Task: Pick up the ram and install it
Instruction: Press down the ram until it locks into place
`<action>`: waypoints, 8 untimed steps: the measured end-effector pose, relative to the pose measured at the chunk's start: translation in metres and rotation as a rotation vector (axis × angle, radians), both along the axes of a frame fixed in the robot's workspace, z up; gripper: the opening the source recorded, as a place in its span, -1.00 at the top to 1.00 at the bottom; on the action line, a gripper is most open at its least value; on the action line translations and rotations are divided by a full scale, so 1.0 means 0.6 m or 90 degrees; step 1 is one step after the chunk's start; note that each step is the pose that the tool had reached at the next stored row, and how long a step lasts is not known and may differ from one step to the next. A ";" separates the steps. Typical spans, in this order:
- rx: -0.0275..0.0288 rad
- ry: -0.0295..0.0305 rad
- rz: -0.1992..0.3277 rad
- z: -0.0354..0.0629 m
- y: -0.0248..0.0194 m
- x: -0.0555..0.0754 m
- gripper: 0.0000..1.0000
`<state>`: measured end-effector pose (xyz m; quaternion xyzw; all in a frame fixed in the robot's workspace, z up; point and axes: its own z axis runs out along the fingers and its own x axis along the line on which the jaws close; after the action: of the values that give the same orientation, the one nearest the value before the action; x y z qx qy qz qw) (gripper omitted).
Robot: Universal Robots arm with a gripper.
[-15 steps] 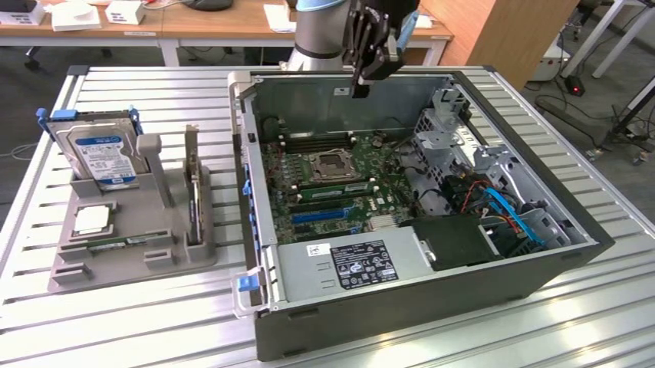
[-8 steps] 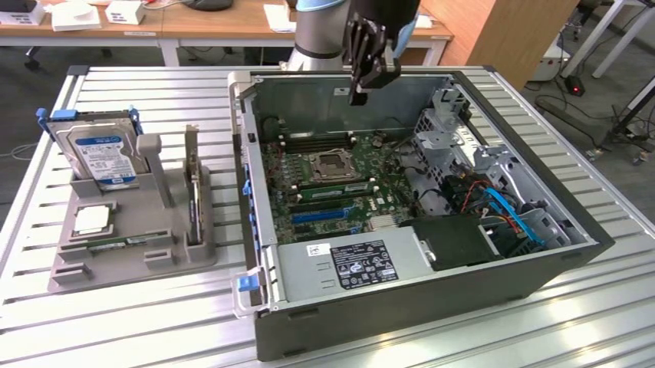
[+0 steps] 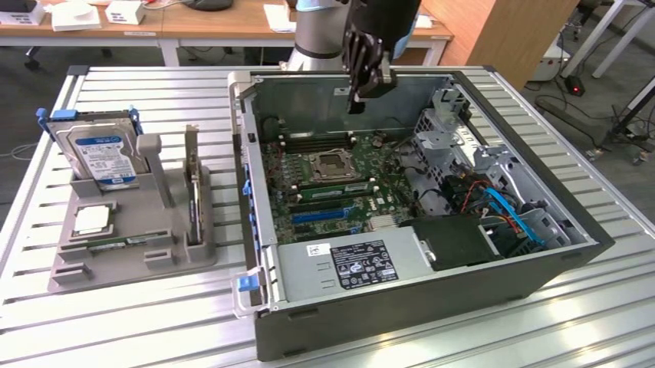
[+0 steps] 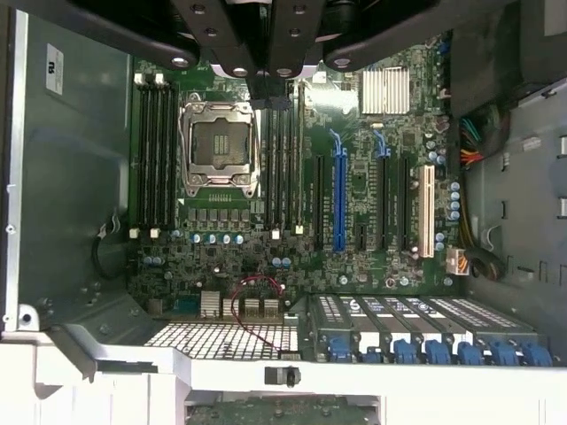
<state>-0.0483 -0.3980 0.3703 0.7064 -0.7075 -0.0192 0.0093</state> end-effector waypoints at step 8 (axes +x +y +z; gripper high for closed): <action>0.0000 -0.0002 0.000 -0.024 0.0000 0.000 0.81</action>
<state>-0.0486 -0.3980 0.3558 0.7064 -0.7075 -0.0191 0.0093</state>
